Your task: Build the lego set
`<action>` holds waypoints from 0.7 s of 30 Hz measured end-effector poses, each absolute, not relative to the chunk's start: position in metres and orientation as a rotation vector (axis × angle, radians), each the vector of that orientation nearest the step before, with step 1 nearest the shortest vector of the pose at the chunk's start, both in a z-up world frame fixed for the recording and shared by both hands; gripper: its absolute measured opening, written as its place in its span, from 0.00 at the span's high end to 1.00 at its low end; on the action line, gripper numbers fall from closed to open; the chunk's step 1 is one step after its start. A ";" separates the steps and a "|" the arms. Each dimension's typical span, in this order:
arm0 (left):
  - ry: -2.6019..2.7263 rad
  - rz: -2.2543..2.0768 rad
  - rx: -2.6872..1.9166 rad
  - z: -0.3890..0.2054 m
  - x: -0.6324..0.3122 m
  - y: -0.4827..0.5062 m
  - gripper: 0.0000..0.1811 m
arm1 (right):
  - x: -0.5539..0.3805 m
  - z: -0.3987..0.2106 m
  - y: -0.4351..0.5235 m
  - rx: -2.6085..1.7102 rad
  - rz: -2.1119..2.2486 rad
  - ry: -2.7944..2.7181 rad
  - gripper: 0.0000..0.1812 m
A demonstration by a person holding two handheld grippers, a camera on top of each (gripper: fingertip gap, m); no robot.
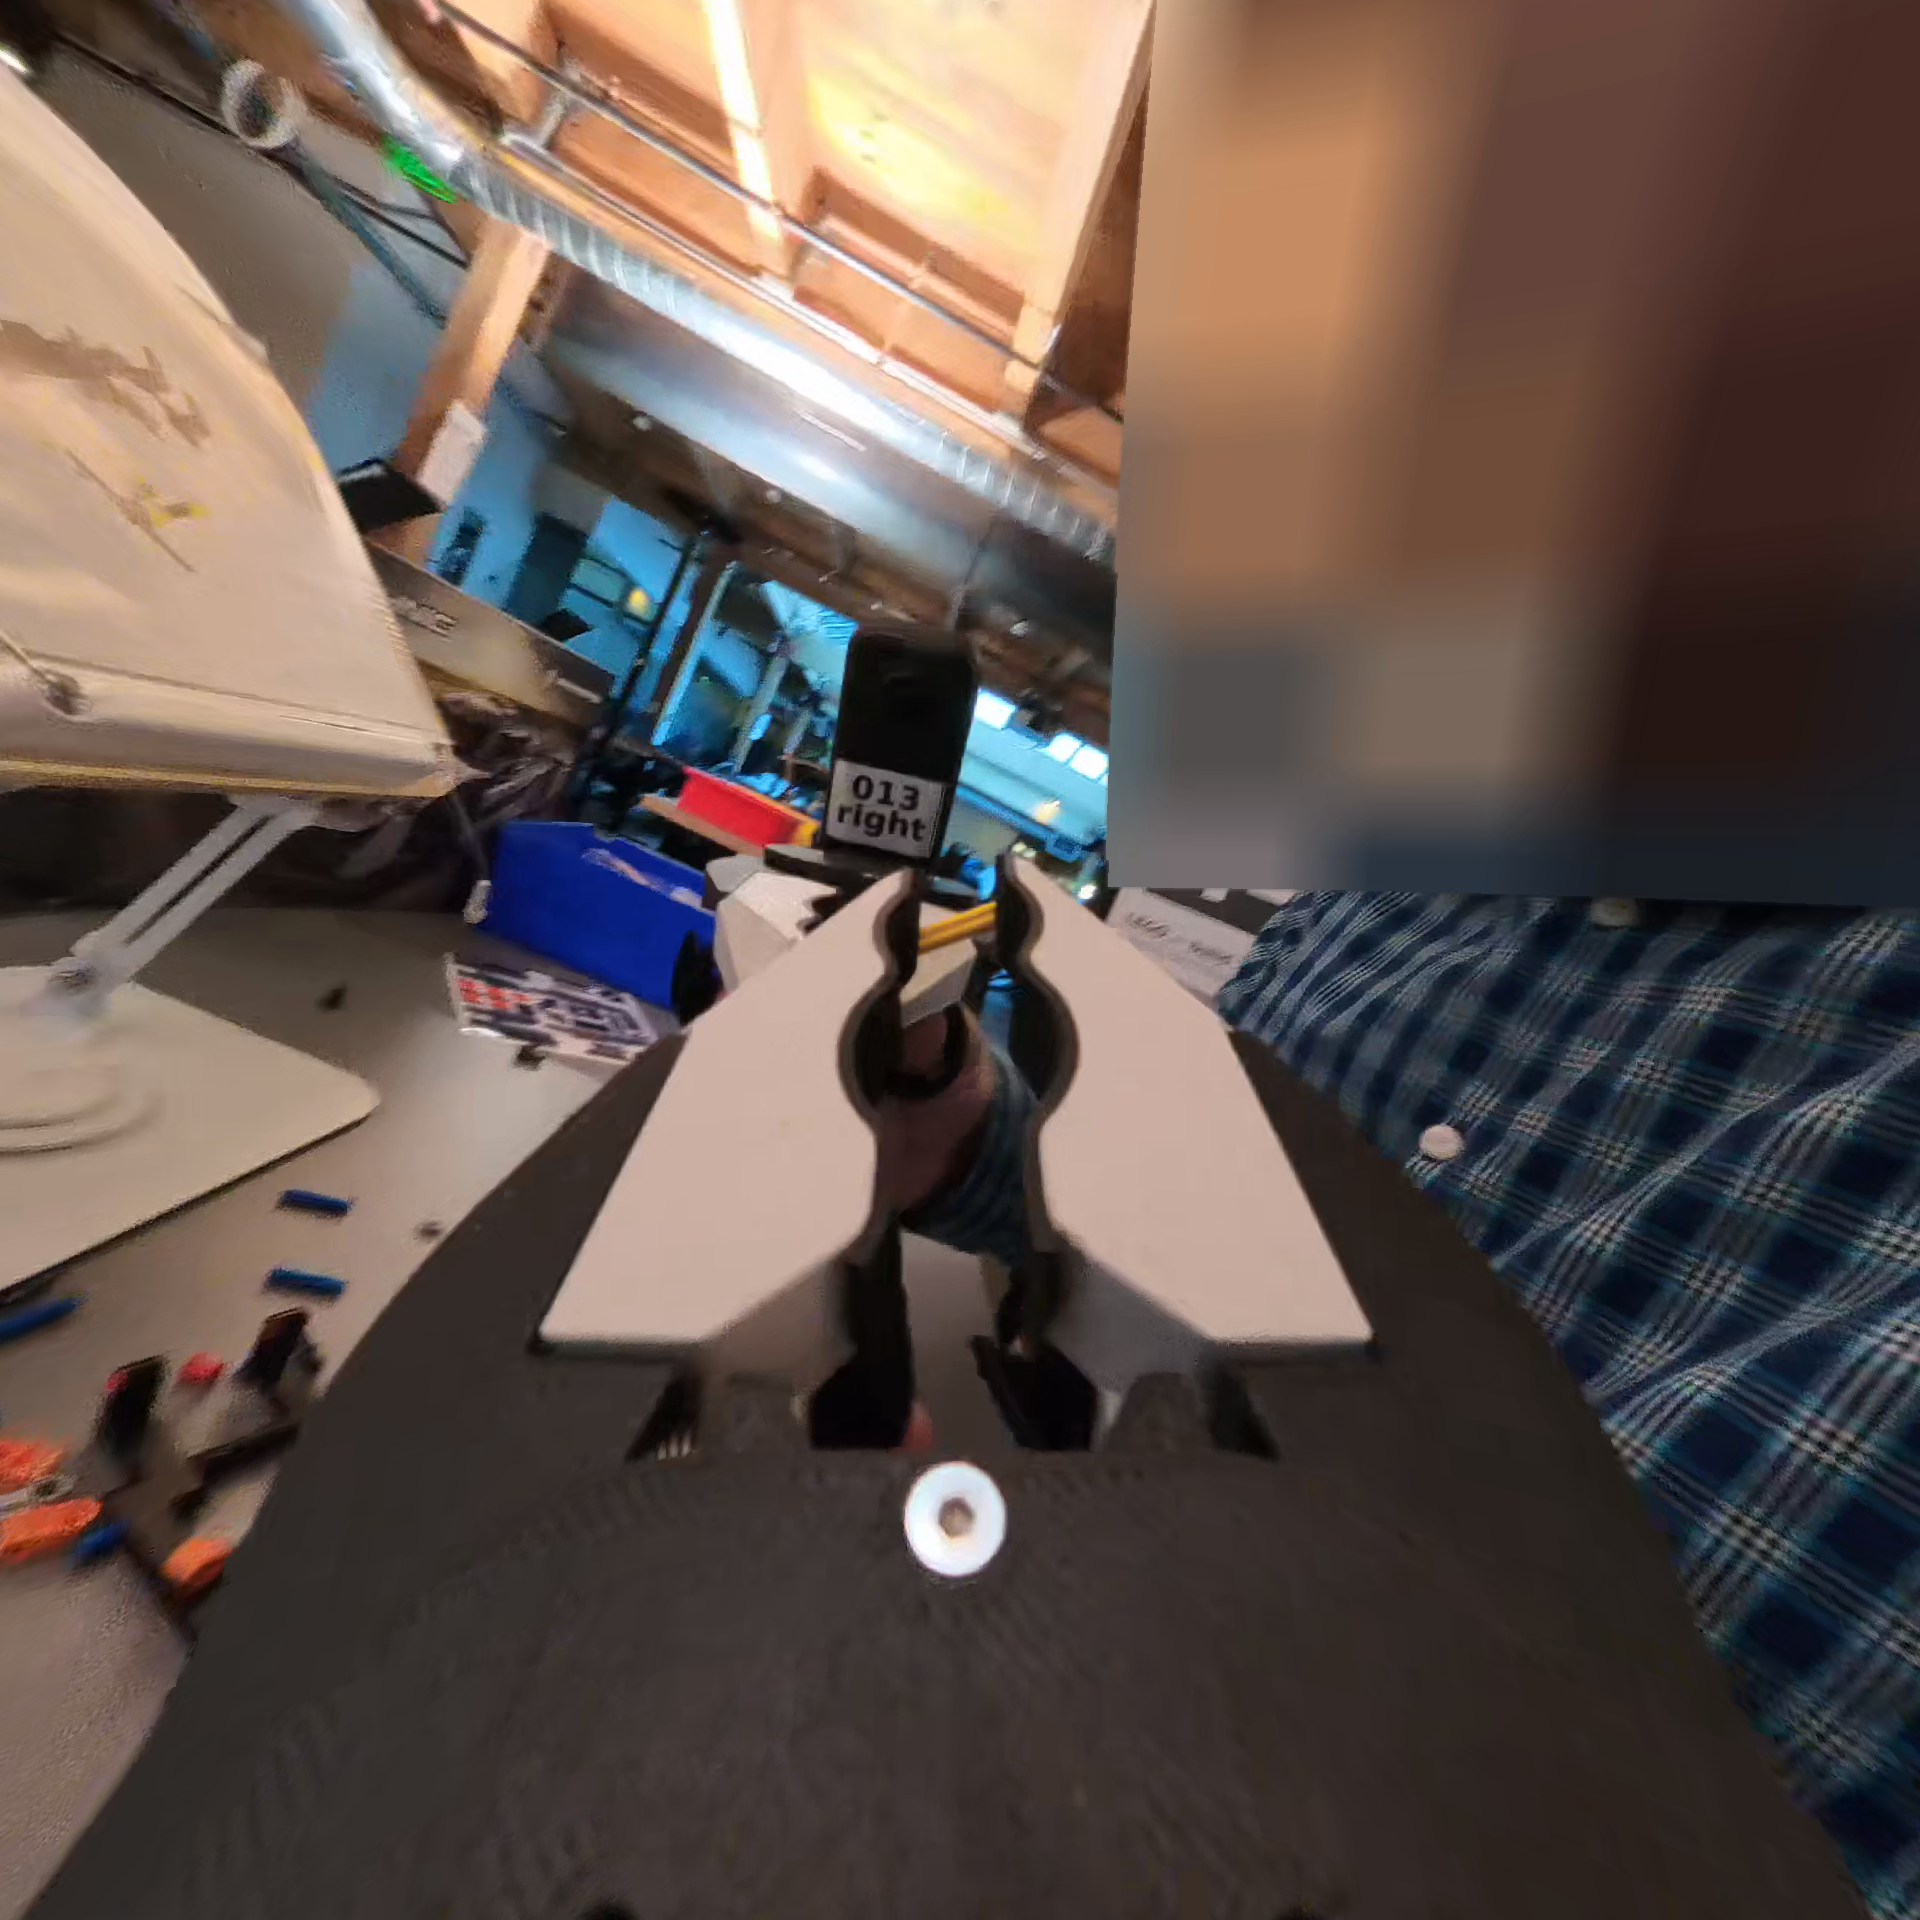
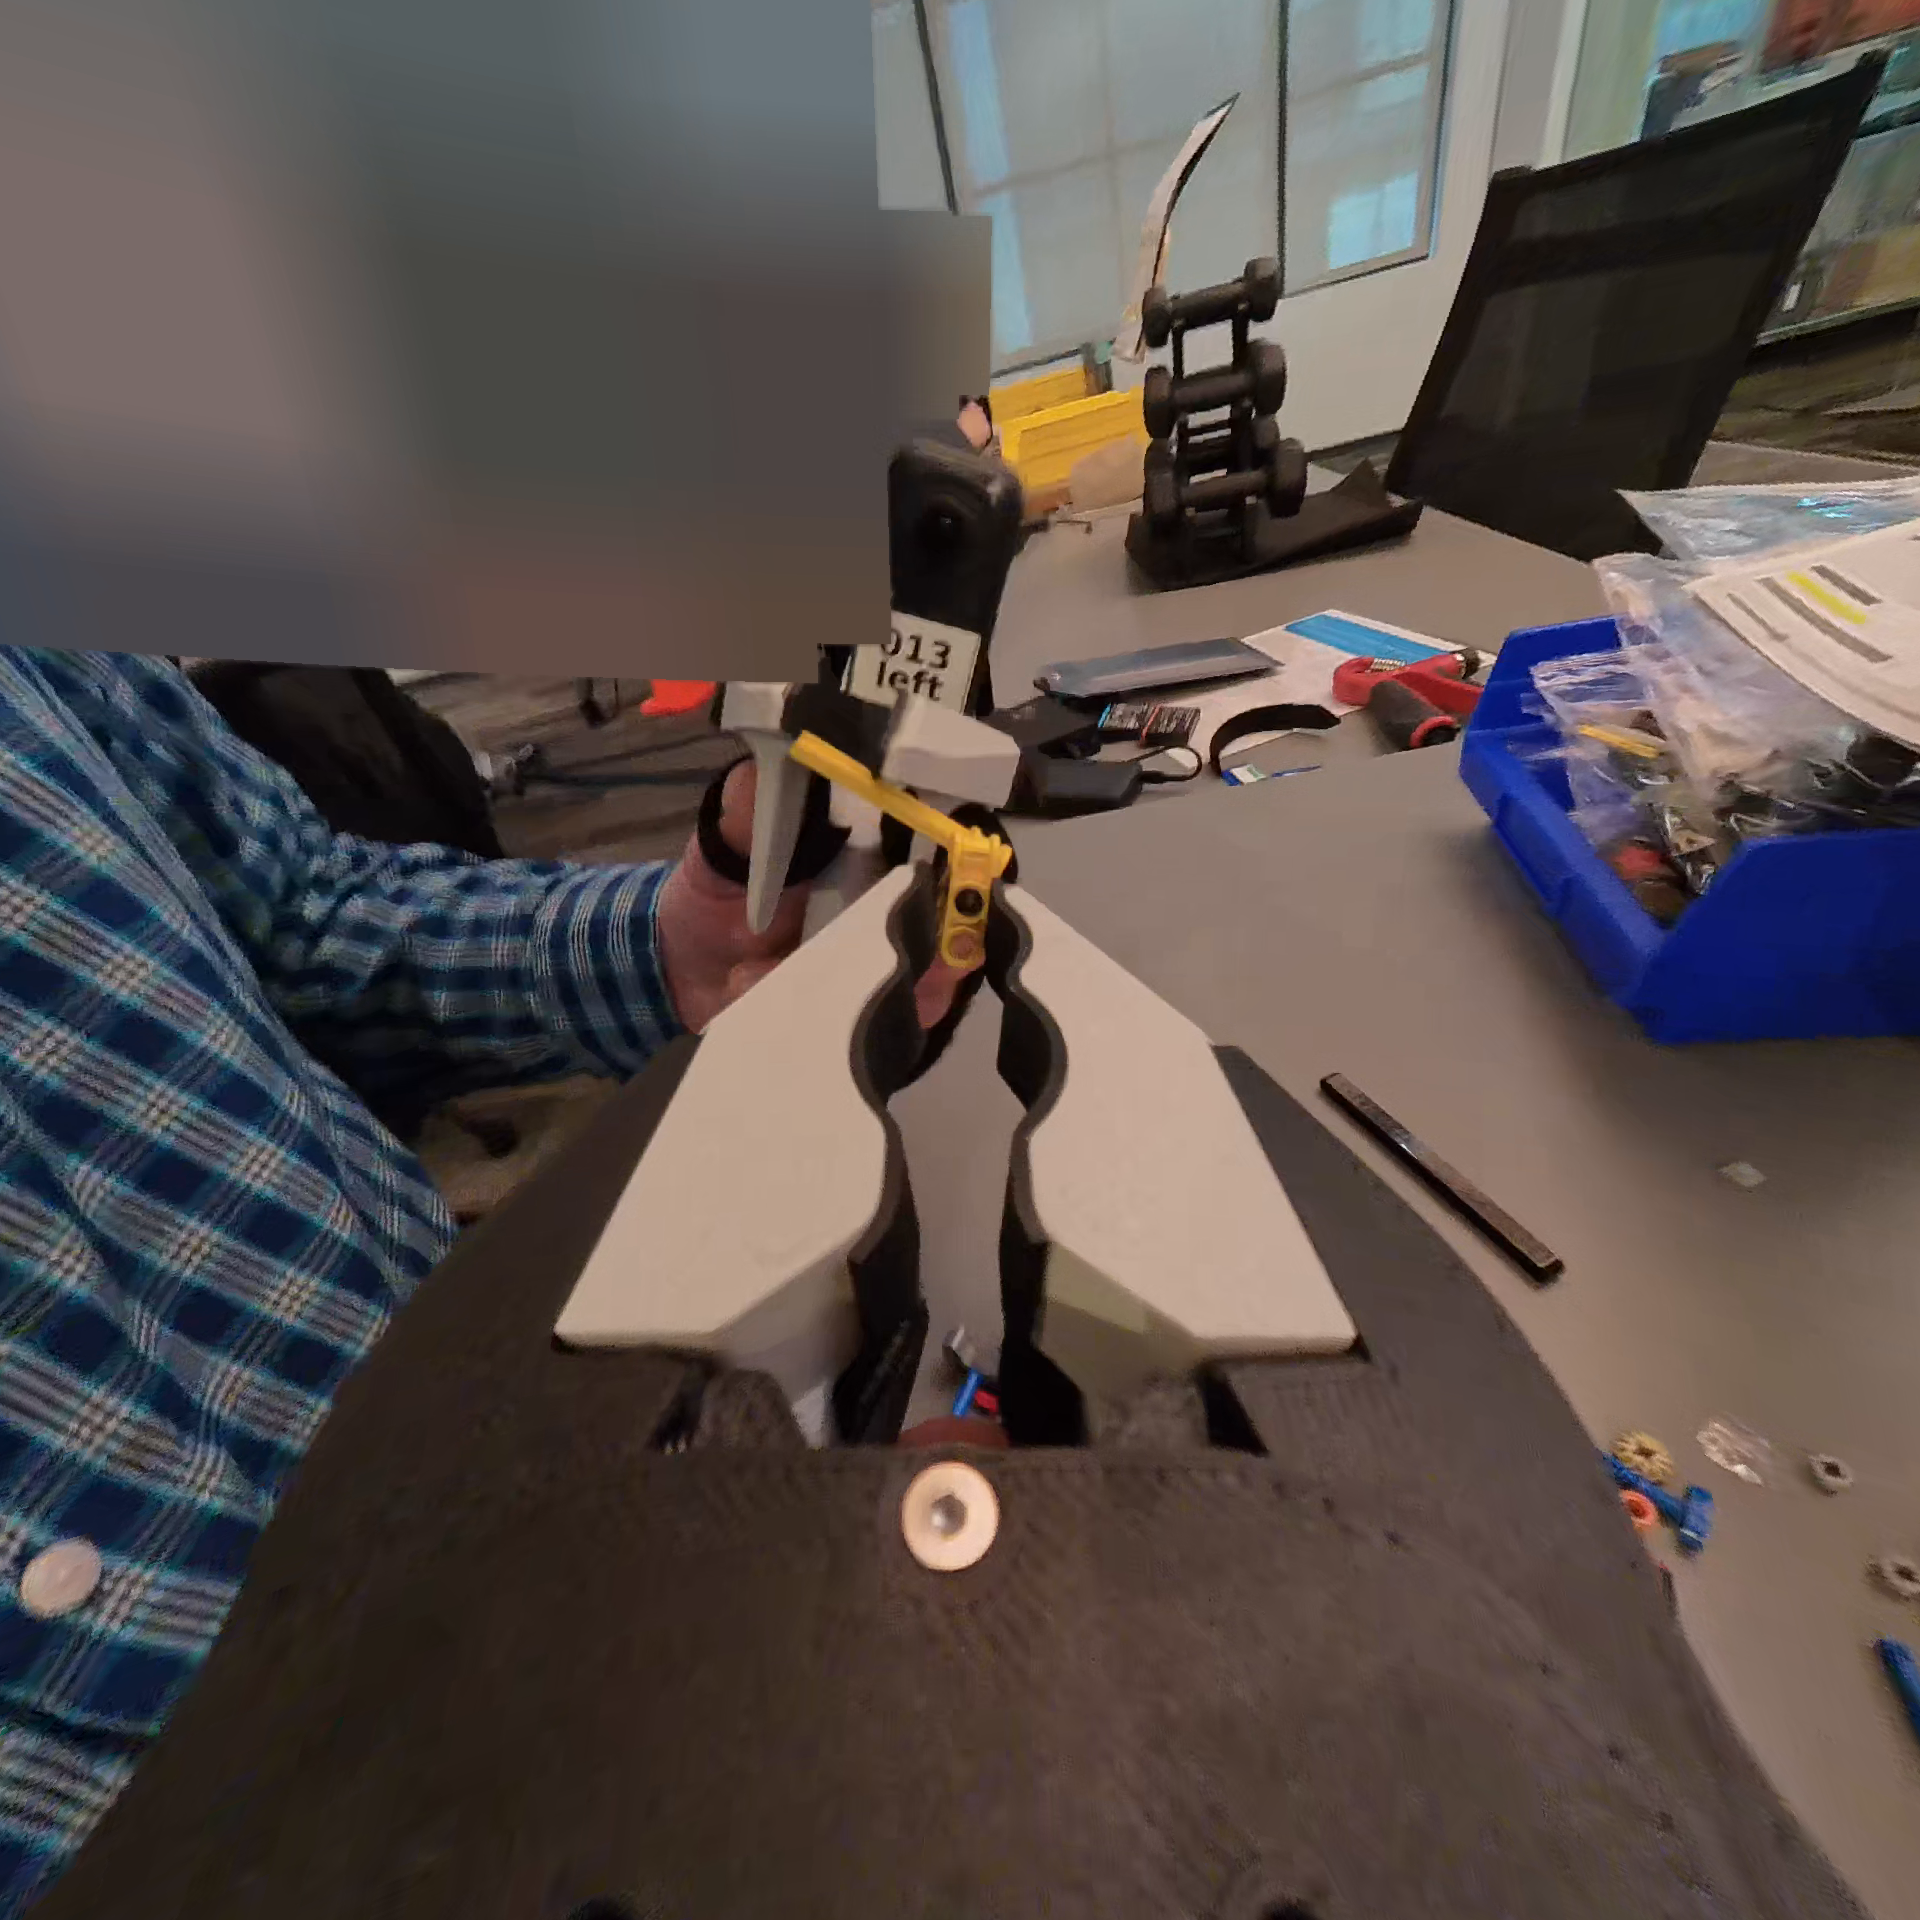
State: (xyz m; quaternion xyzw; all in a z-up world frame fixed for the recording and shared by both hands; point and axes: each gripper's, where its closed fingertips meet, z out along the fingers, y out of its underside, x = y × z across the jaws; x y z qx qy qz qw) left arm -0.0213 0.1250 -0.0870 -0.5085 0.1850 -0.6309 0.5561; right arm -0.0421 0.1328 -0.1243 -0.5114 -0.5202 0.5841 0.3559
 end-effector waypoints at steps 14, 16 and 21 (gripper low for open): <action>0.410 -1.213 -1.436 -0.110 -0.018 0.141 0.89 | -0.032 -0.120 0.161 -1.313 1.085 -1.320 0.97; 0.410 -1.210 -1.439 -0.109 -0.017 0.141 0.92 | -0.030 -0.118 0.162 -1.307 1.072 -1.306 0.97; 0.394 -1.252 -1.443 -0.112 -0.015 0.140 0.95 | -0.028 -0.113 0.164 -1.255 0.892 -1.338 0.97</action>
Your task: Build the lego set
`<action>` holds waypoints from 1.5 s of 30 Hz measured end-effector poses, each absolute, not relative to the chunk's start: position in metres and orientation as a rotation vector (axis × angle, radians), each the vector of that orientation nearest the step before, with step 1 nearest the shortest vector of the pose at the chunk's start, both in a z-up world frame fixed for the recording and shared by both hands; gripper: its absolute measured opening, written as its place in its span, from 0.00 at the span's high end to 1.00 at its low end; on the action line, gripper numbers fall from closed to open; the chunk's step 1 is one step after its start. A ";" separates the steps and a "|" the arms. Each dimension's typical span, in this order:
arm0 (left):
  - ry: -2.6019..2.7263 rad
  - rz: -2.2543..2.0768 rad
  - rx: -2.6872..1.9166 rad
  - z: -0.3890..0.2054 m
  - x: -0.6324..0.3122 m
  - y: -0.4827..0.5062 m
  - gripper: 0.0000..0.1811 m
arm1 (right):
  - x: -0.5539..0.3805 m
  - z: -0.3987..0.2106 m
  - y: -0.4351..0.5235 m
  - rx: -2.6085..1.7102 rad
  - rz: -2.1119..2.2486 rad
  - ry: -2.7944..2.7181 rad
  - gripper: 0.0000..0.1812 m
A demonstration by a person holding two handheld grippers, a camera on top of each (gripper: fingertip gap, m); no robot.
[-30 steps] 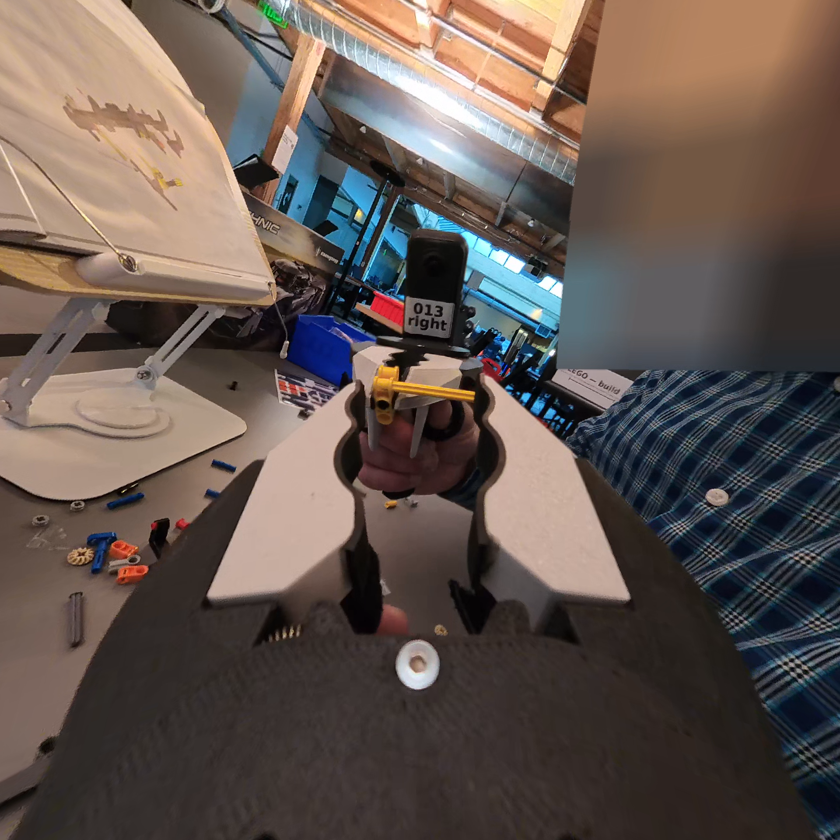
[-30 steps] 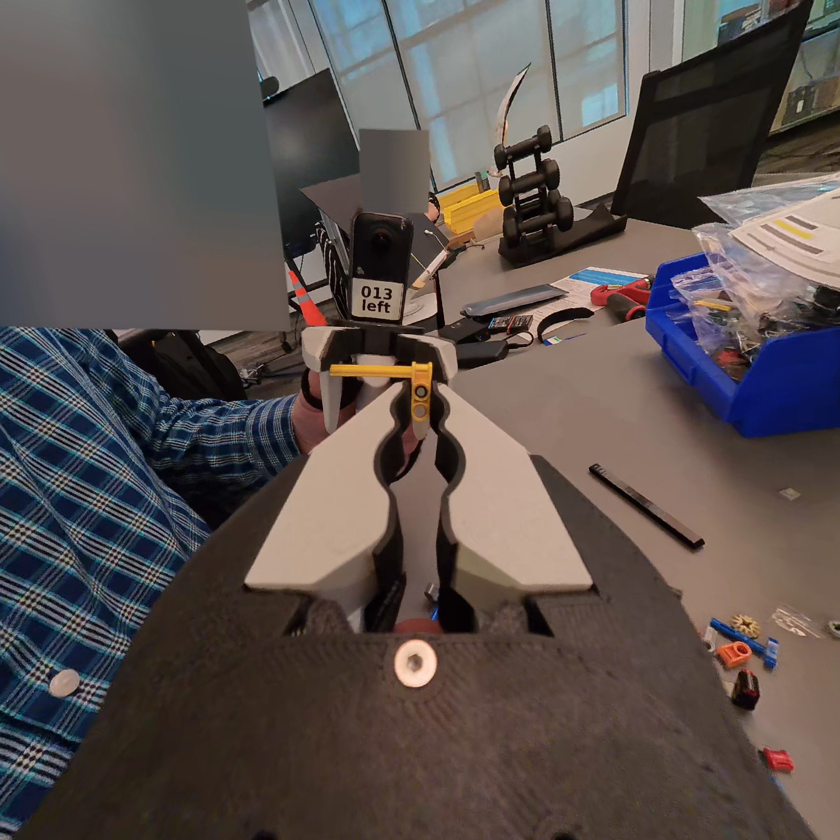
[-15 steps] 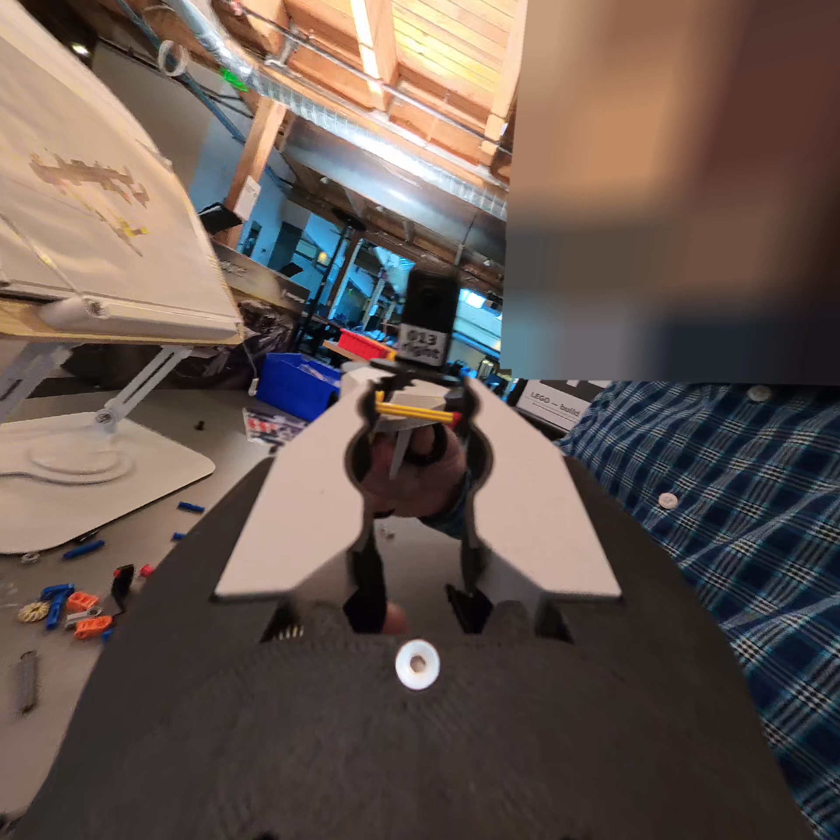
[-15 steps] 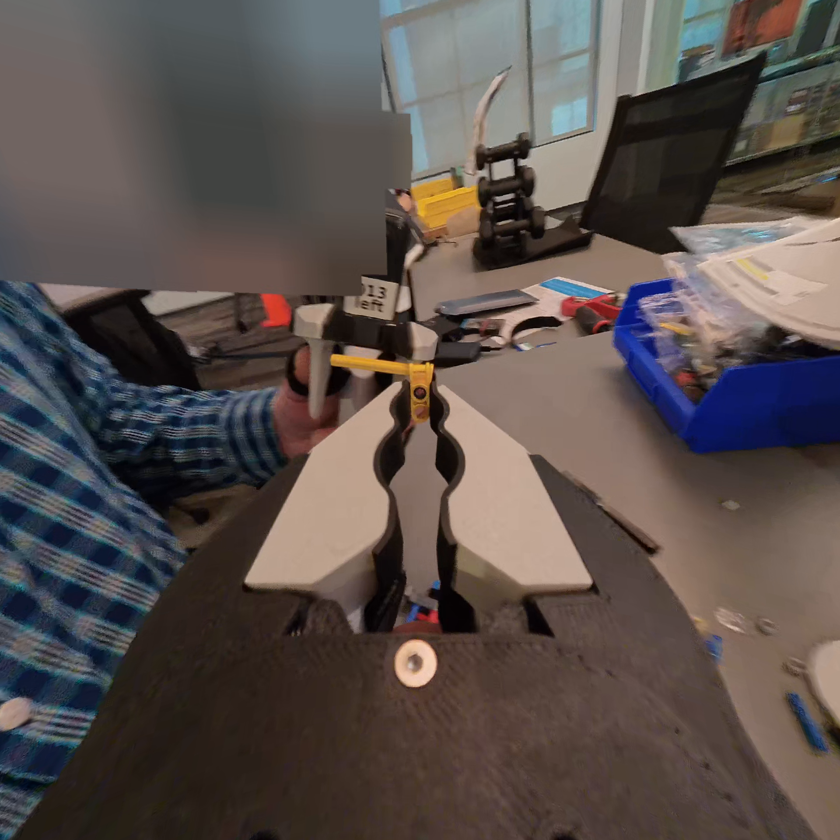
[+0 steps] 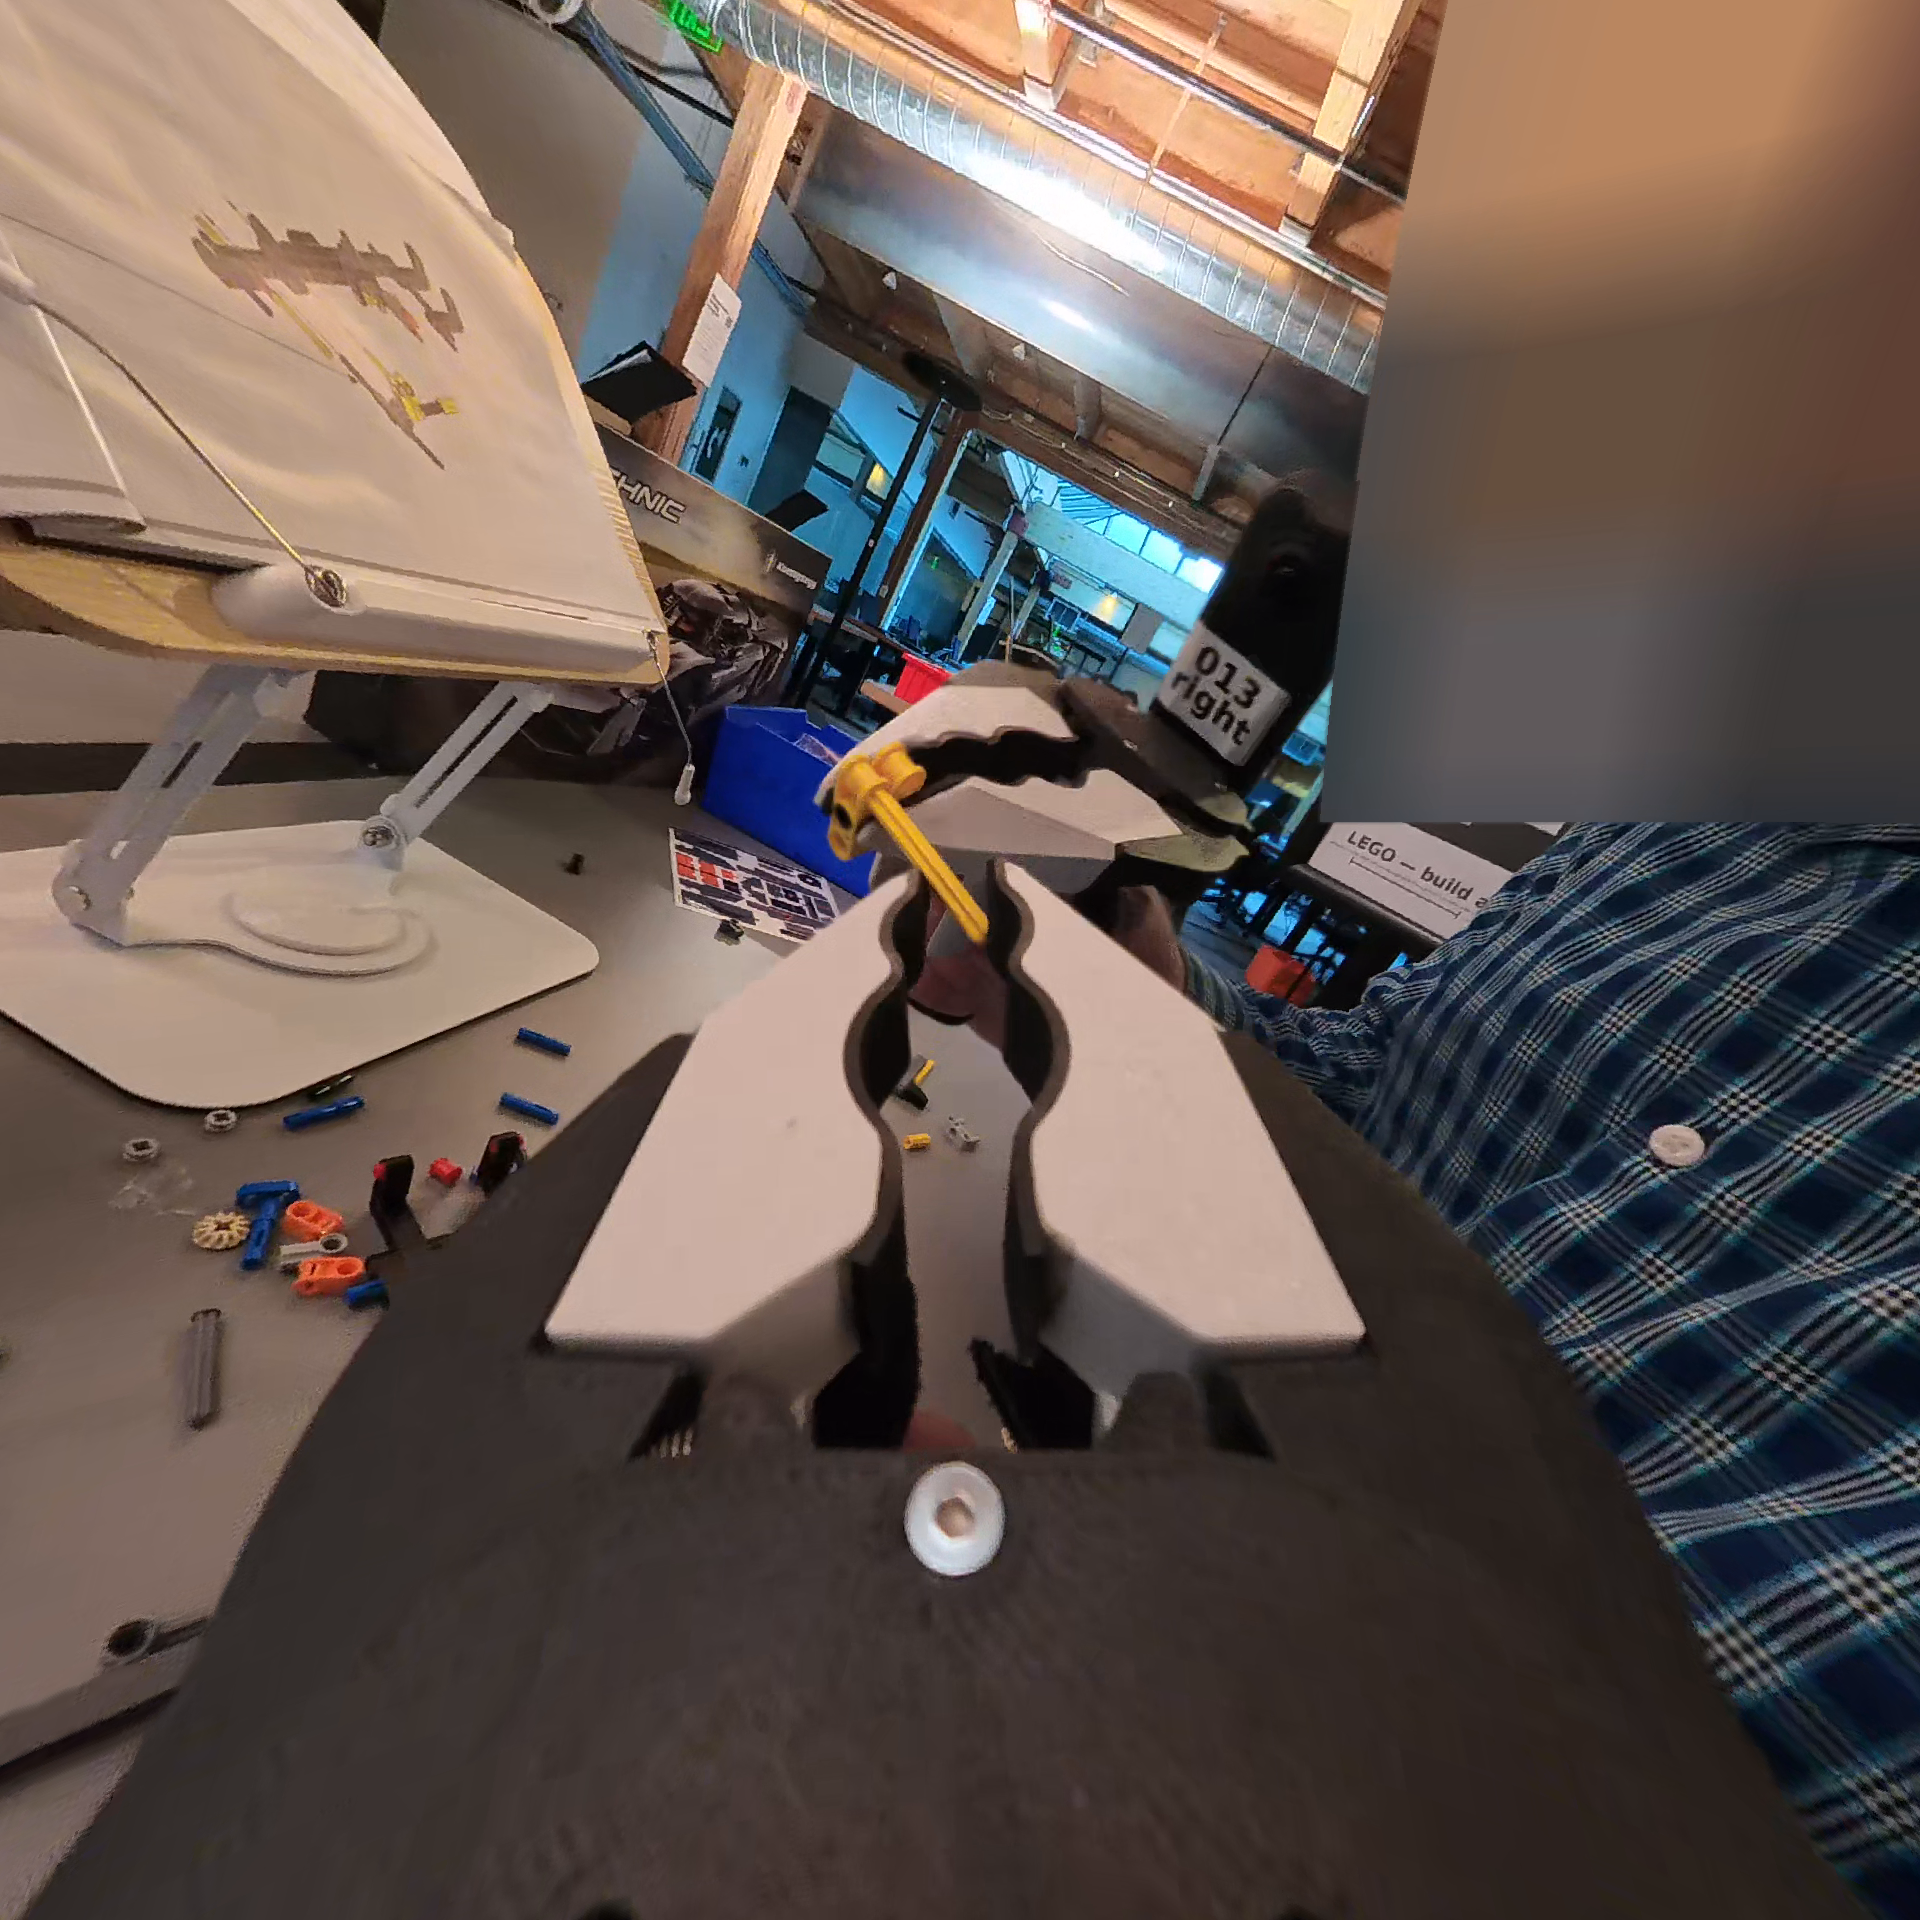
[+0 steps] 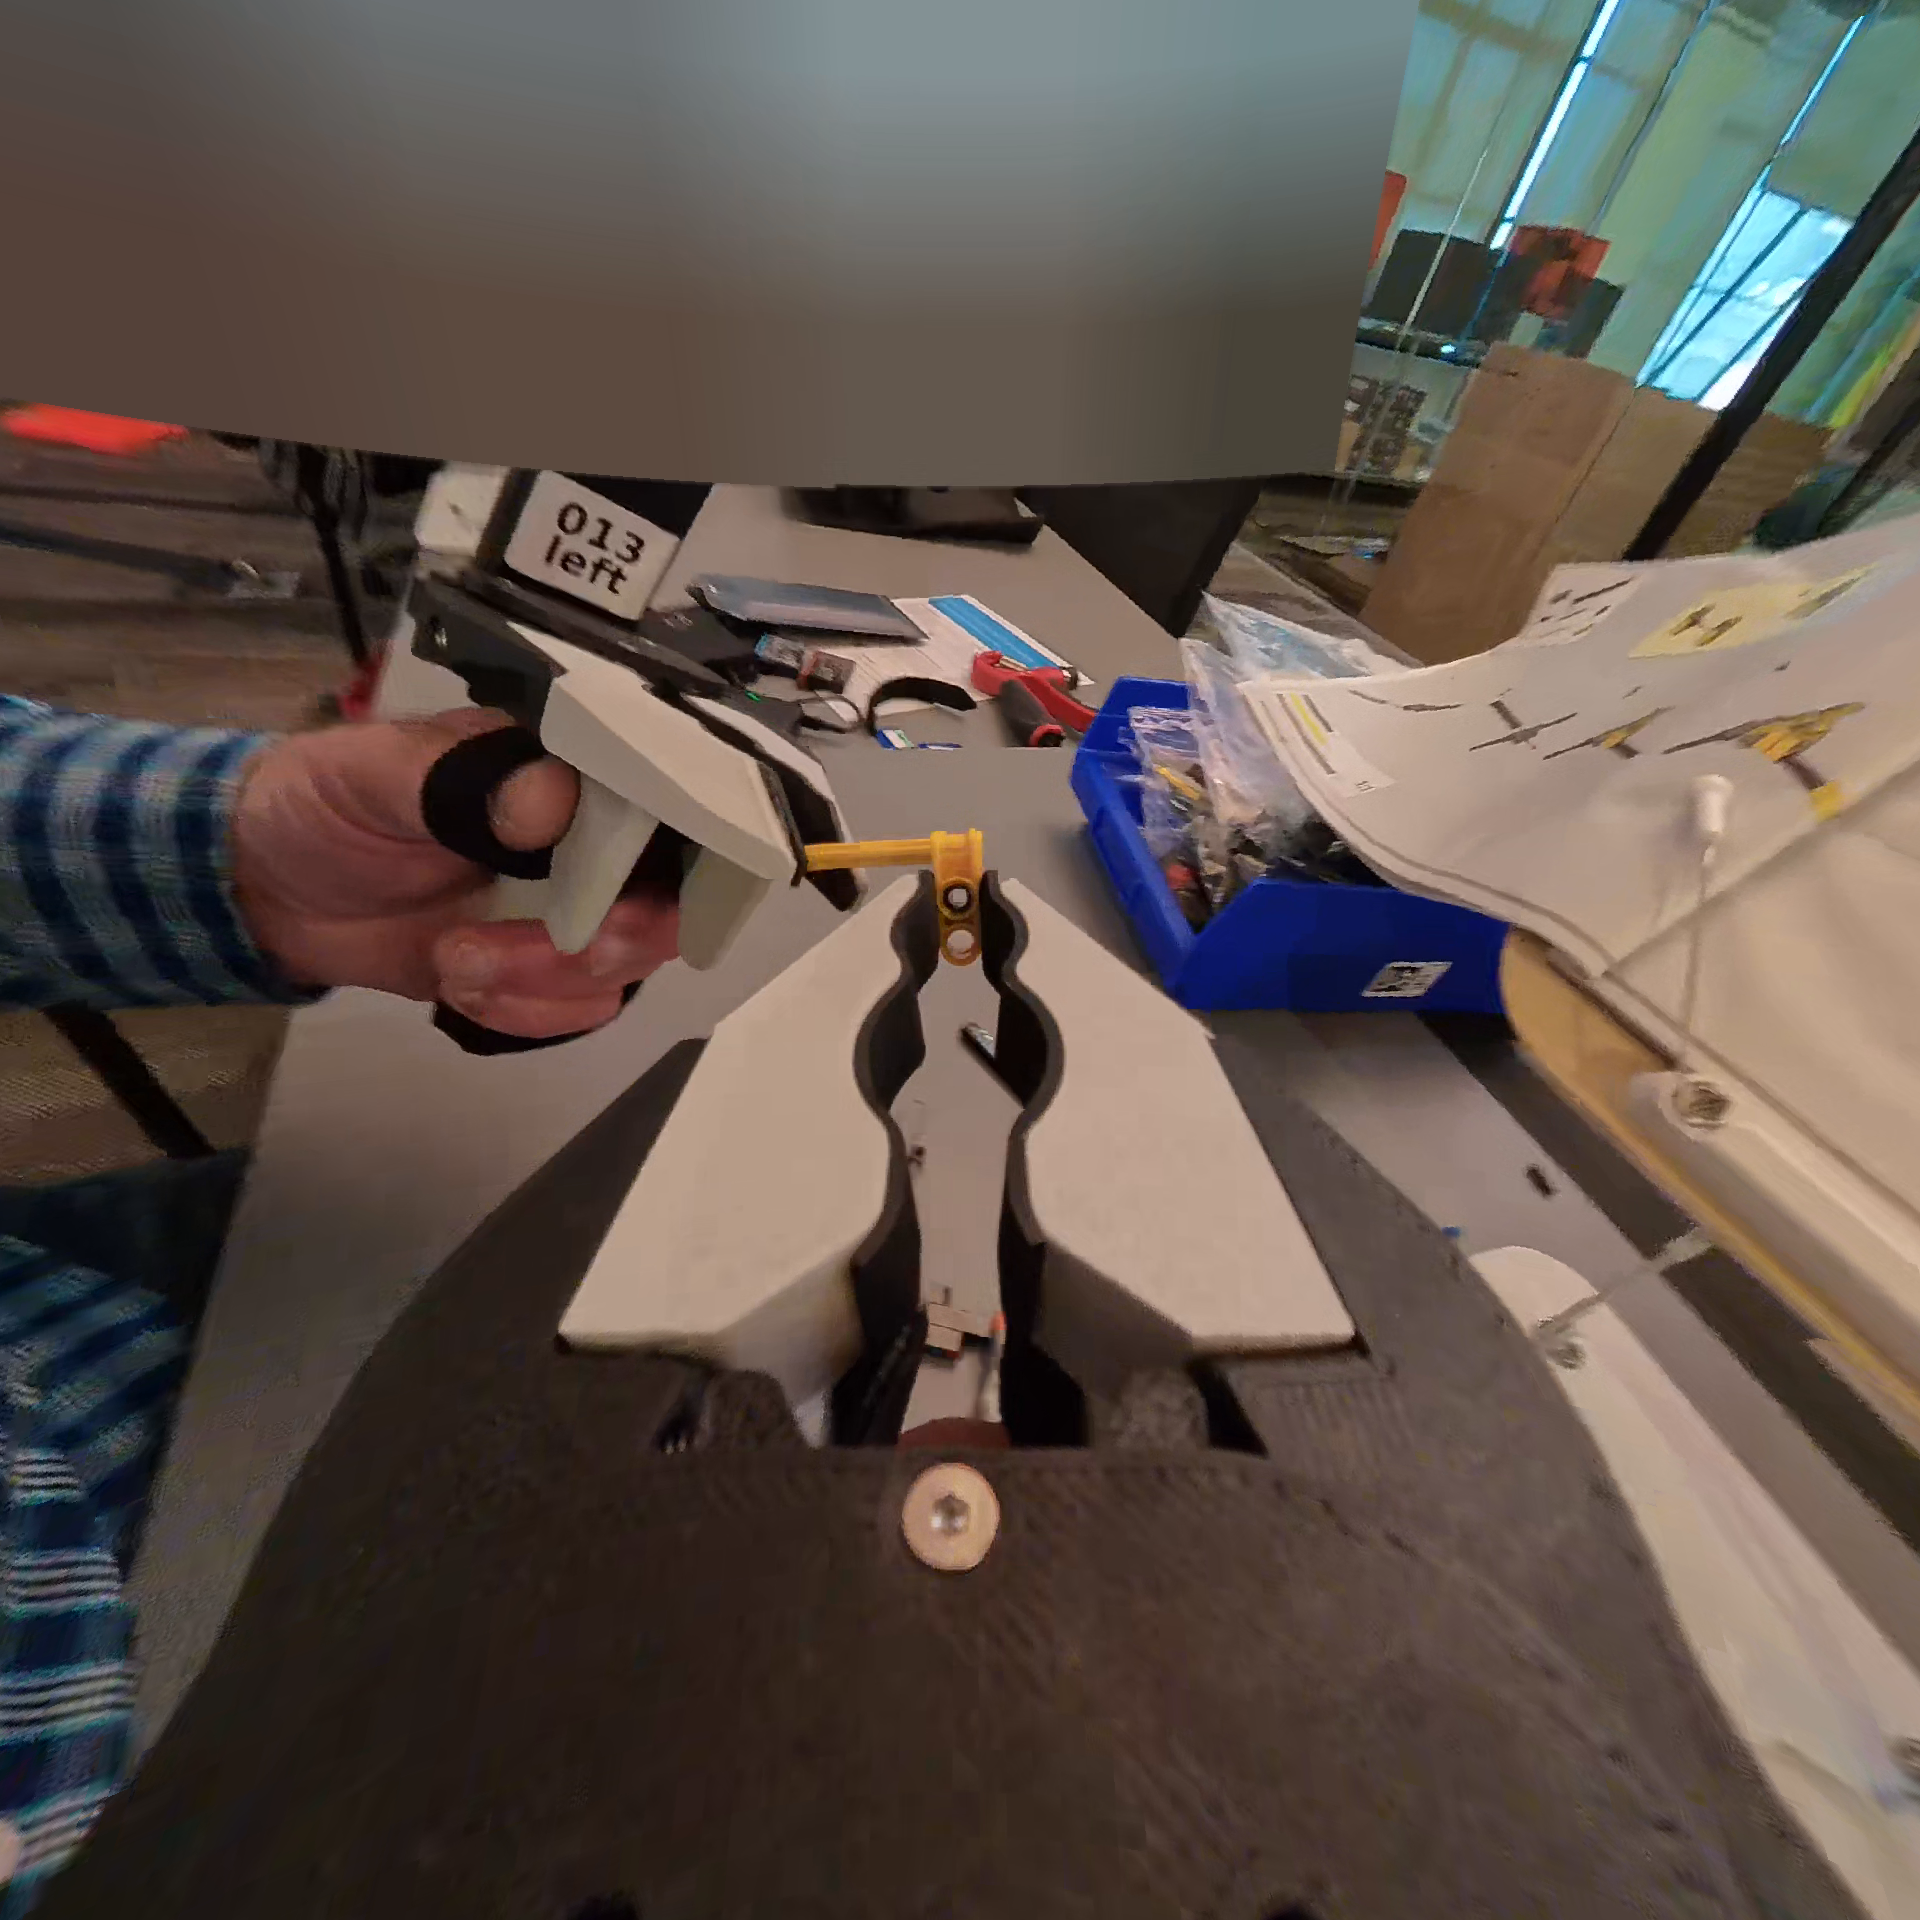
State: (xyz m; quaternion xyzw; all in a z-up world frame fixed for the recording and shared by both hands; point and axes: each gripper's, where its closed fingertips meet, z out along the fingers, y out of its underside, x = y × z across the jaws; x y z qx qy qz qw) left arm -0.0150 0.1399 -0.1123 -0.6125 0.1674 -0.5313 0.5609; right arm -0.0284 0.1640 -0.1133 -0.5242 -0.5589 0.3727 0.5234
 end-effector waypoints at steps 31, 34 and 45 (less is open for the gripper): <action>0.396 -1.283 -1.675 -0.137 -0.005 0.143 0.99 | -0.022 -0.126 0.162 -0.980 0.286 -1.732 0.97; 0.385 -1.315 -1.691 -0.139 -0.004 0.143 1.00 | -0.021 -0.128 0.161 -0.978 0.279 -1.748 0.97; 0.427 -1.127 -1.741 -0.151 -0.012 0.147 0.99 | -0.029 -0.135 0.161 -1.095 0.475 -1.683 0.95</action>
